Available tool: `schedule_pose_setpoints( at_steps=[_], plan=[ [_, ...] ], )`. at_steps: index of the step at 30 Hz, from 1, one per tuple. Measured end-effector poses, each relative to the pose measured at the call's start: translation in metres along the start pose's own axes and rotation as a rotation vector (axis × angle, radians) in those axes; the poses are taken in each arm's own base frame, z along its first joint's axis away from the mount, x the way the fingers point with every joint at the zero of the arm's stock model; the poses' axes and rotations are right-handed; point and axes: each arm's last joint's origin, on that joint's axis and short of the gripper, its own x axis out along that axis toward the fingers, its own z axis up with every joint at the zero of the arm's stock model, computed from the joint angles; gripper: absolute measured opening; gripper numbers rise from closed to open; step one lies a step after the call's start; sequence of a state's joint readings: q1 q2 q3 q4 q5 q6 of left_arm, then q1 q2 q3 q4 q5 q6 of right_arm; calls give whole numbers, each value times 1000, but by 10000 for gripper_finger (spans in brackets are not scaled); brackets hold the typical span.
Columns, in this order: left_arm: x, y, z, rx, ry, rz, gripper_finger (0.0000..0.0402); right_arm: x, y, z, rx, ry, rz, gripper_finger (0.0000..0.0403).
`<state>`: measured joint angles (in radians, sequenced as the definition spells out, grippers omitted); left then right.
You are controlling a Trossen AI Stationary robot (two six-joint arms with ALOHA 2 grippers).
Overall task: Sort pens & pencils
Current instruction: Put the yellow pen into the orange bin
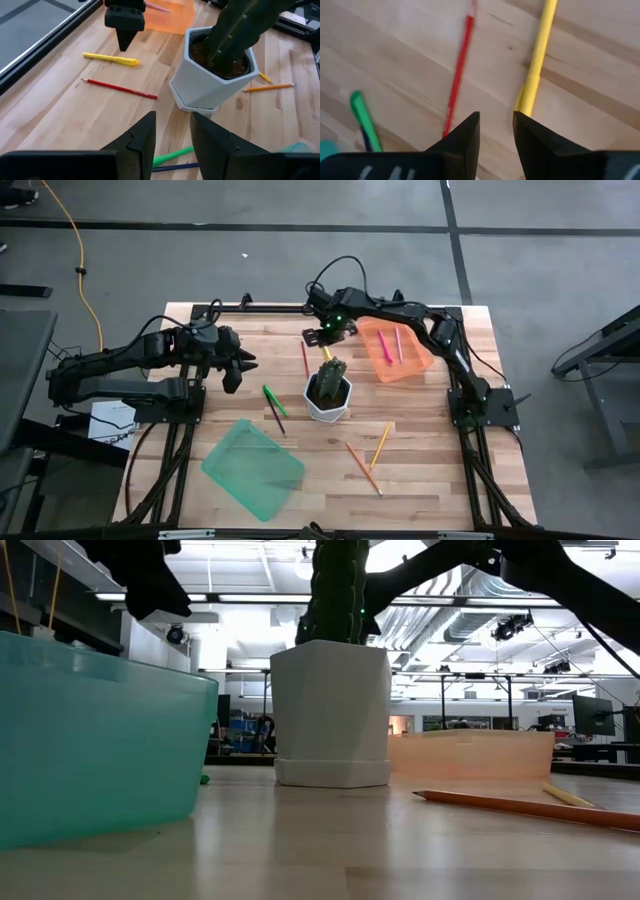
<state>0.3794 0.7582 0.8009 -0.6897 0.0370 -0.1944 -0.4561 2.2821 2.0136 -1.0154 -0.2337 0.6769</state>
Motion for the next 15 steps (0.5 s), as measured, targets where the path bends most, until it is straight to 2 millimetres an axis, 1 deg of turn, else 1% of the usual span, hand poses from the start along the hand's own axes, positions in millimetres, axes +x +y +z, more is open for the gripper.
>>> schedule_pose_setpoints(
  at_steps=[8,15],
  plan=[
    [0,0,-2,7,24,4,108,13,-4,-1,25,26,-55,113],
    [0,0,-2,10,25,1,108,28,-7,-3,13,55,-96,113]
  ],
)
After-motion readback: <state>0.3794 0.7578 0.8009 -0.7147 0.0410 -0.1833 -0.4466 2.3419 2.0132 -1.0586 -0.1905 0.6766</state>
